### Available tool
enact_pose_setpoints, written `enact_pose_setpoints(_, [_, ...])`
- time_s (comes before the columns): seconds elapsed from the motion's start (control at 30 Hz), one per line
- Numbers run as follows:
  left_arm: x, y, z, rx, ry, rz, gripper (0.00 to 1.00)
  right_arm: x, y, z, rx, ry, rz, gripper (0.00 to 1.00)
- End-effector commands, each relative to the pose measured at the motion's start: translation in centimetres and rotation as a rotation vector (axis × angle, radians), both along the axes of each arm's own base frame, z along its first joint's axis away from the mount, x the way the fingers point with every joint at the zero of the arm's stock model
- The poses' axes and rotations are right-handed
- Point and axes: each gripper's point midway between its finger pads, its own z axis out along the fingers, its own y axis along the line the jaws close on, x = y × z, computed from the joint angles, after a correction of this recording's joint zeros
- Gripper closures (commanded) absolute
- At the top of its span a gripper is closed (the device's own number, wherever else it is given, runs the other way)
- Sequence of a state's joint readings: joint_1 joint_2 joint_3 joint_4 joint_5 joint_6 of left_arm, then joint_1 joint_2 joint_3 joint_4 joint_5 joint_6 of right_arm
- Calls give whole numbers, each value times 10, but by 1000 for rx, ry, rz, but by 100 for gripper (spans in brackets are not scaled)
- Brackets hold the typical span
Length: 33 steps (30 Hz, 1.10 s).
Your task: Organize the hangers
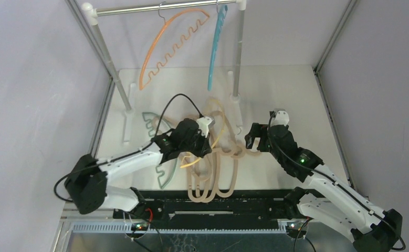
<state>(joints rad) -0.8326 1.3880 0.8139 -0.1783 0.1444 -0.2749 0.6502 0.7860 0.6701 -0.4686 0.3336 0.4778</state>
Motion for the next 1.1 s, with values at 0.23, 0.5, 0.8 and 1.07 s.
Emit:
enact_pose_setpoints(0.23, [2, 31, 103, -235, -246, 179, 100, 2, 1, 24, 36, -54, 5, 0])
enact_pose_setpoints(0.5, [-4, 45, 126, -306, -295, 221, 100, 1, 11, 24, 62, -42, 37, 1])
enact_pose_setpoints(0.8, [-29, 53, 188, -500, -356, 176, 100, 2, 16, 32, 71, -63, 56, 1])
enact_pose_setpoints(1.07, [-49, 52, 218, -638, -335, 128, 100, 3, 17, 30, 60, -57, 51, 2])
